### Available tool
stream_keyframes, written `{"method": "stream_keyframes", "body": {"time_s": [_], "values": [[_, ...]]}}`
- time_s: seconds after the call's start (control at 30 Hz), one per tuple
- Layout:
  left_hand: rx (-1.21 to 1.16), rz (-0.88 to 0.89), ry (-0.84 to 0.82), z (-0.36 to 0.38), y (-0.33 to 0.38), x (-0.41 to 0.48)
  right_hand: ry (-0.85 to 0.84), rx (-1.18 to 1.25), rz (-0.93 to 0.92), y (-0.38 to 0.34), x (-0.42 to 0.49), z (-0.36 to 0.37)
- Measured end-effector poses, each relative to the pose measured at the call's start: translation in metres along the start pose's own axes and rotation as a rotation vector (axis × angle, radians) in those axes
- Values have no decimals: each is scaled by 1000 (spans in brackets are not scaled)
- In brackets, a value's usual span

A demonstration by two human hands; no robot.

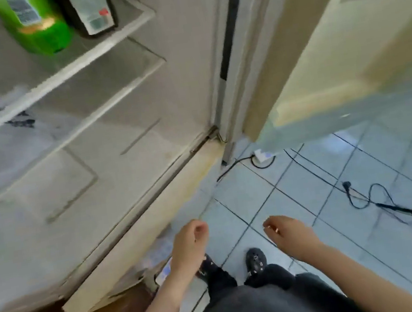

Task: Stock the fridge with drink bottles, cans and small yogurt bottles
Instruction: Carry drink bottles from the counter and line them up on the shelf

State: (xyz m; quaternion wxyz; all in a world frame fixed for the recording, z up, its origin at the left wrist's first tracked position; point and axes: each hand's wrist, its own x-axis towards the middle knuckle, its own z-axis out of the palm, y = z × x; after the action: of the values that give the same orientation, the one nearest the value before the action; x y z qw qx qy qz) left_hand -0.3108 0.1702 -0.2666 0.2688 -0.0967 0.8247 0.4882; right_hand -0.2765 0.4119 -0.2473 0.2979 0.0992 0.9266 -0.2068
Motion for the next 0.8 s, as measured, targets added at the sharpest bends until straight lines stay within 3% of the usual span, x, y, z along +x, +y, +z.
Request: {"method": "stream_keyframes", "body": {"time_s": [0.1, 0.23, 0.43, 0.63, 0.8], "values": [[240, -128, -209, 26, -17, 10, -93, 131, 338, 70, -38, 32], [546, -165, -426, 66, -28, 10, -40, 398, 623, 146, -108, 77], [762, -123, -439, 145, -27, -20, -41, 571, 739, 221, -210, 149], [835, -62, -480, 277, -37, -91, -84, 677, 795, 321, -321, 211], [1021, 3, -733, 380, -46, -193, -18, 722, 934, 396, -414, 245]]}}
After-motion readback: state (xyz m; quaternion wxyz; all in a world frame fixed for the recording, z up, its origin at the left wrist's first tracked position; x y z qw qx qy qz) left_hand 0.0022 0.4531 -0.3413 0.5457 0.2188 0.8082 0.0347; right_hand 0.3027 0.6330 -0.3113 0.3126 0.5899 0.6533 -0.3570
